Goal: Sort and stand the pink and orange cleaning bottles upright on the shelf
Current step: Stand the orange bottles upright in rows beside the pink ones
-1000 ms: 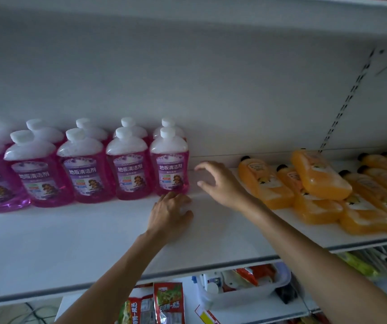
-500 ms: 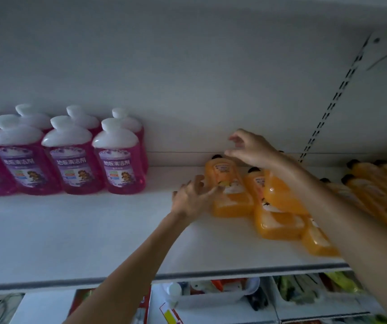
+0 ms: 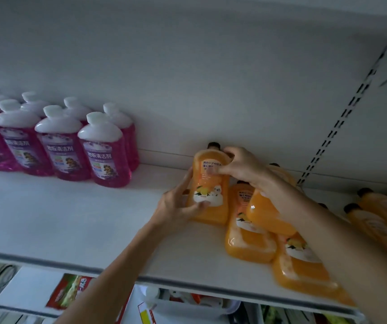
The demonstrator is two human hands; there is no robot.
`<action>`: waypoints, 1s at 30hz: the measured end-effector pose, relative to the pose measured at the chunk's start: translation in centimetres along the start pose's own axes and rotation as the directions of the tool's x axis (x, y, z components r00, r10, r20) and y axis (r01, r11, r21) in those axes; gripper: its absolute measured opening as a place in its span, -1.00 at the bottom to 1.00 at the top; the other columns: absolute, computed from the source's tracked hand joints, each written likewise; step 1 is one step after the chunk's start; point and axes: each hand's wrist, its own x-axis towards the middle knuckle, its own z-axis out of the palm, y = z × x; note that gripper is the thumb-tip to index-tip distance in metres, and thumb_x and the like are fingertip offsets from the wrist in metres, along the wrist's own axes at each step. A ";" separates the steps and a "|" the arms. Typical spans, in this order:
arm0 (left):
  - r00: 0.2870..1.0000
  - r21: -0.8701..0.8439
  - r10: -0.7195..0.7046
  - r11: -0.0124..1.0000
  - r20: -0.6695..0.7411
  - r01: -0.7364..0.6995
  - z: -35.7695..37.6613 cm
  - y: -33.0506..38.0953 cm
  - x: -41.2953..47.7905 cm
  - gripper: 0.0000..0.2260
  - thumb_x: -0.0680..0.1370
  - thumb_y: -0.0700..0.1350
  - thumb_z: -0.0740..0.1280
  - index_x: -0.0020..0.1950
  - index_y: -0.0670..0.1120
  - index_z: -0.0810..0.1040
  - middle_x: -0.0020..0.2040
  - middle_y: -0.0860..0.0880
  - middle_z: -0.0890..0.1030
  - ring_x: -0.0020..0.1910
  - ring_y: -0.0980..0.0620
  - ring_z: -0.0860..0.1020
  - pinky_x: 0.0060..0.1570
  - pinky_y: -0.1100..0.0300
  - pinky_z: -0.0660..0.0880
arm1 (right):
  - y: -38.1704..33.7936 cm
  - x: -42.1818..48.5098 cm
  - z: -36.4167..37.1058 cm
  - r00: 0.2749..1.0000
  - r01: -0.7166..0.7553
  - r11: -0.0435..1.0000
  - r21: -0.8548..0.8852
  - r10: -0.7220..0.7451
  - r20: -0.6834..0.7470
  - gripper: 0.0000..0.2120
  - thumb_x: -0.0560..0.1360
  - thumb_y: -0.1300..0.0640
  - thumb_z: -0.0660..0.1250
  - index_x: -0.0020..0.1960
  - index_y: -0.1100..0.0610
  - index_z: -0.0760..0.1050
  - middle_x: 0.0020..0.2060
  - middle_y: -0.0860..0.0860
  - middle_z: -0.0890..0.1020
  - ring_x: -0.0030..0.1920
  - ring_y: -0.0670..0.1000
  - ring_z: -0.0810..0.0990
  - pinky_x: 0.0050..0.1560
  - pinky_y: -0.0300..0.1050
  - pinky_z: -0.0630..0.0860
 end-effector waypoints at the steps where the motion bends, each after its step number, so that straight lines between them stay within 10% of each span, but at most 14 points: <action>1: 1.000 0.011 0.027 1.000 -0.002 -0.027 0.1 0.1 0.0 -0.24 0.27 0.32 0.34 0.40 0.36 0.07 0.07 0.07 0.61 0.03 0.13 0.60 0.00 0.13 0.58 | 0.0 -0.2 0.0 0.998 0.057 0.998 -0.009 -0.058 -0.036 -0.48 0.28 -0.06 0.53 0.13 0.10 0.44 -0.11 -0.12 0.52 -0.09 -0.09 0.52 -0.23 -0.31 0.43; 4: 0.998 -0.006 0.059 0.998 -0.018 -0.059 0.4 -0.3 0.6 -0.19 0.33 0.33 0.35 0.46 0.32 -0.01 0.07 -0.05 0.63 0.01 0.00 0.61 -0.01 -0.07 0.57 | 0.1 -0.4 0.1 0.973 0.193 0.981 -0.031 -0.196 -0.125 -0.38 0.29 -0.03 0.53 0.26 0.09 0.38 0.02 -0.08 0.44 -0.07 -0.13 0.46 -0.25 -0.41 0.39; 9: 0.999 -0.012 0.039 0.999 -0.032 -0.039 0.0 -0.6 1.3 -0.27 0.32 0.34 0.35 0.37 0.47 0.01 0.01 -0.09 0.63 -0.03 -0.08 0.61 -0.05 -0.16 0.55 | 1.0 0.1 0.2 0.960 0.270 0.961 -0.061 -0.273 -0.053 -0.30 0.26 0.07 0.57 0.24 -0.01 0.24 0.22 0.05 0.39 0.15 0.06 0.48 0.04 -0.01 0.57; 15: 0.996 0.014 0.045 0.999 -0.077 -0.045 0.2 -0.5 2.4 -0.27 0.31 0.29 0.35 0.35 0.49 0.00 0.02 0.05 0.63 -0.02 0.03 0.62 -0.02 -0.13 0.56 | 1.2 0.4 0.3 0.911 0.331 0.937 -0.112 -0.348 -0.219 -0.15 0.23 0.07 0.59 0.38 0.07 0.19 0.26 0.01 0.35 0.19 -0.08 0.37 -0.07 -0.46 0.33; 30: 0.972 -0.002 -0.007 1.000 -0.237 0.006 0.4 -0.9 2.4 -0.58 0.35 -0.01 0.51 0.14 0.11 0.45 -0.09 0.11 0.62 -0.19 0.25 0.61 -0.23 0.40 0.52 | 0.6 -0.1 0.6 0.905 0.372 0.925 -0.075 -0.379 -0.191 -0.29 0.30 0.15 0.54 0.31 0.08 0.22 0.16 -0.06 0.41 0.10 -0.13 0.41 -0.16 -0.51 0.36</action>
